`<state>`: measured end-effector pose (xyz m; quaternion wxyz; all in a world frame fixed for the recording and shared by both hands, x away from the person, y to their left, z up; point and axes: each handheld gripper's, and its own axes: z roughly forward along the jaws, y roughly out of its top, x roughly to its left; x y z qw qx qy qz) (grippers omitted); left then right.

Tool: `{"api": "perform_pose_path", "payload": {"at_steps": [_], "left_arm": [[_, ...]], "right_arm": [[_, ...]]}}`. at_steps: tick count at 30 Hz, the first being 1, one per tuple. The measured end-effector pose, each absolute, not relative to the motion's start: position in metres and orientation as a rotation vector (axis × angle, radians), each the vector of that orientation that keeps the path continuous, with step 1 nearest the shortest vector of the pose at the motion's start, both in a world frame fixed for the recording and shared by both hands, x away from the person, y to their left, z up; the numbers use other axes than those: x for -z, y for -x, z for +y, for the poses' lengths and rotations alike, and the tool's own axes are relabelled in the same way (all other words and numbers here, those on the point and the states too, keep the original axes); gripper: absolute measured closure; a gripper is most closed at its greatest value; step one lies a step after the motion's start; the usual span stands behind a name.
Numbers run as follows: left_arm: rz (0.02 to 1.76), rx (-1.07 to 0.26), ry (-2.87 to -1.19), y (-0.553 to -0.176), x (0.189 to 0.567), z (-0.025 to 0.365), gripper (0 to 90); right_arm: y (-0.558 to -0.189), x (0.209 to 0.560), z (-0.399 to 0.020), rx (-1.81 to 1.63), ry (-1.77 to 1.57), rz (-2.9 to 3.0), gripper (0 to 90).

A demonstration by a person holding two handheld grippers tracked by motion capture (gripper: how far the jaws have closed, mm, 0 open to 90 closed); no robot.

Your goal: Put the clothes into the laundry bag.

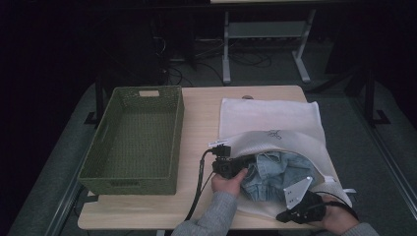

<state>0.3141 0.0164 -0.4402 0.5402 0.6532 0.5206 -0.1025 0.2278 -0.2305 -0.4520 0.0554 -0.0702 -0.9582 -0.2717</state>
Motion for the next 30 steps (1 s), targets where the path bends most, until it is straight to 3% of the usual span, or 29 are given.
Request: {"api": "perform_pose_path", "payload": {"at_steps": [5, 12, 20, 24, 27, 30], "left_arm": [[1.188, 0.288, -1.602, -0.307, 0.439, 0.02, 81.2], [1.123, 0.384, -1.695, -0.293, 0.433, 0.032, 59.1], [1.036, 0.41, -1.867, -0.275, 0.433, 0.027, 45.9], [1.057, 0.405, -1.906, -0.275, 0.443, 0.017, 48.6], [1.071, 0.383, -1.93, -0.276, 0.448, 0.01, 52.7], [1.076, 0.35, -1.945, -0.278, 0.452, 0.005, 70.2]], "right_arm": [[-0.228, 0.453, -0.231, 0.843, 0.234, -2.908, 88.8], [-0.233, 0.454, -0.232, 0.86, 0.26, -2.903, 88.8], [-0.233, 0.454, -0.231, 0.869, 0.283, -2.918, 86.3], [-0.229, 0.452, -0.228, 0.918, 0.304, -2.937, 71.1], [-0.227, 0.452, -0.225, 0.936, 0.294, -2.95, 67.3], [-0.223, 0.456, -0.217, 0.95, 0.275, -2.97, 64.8]]}}
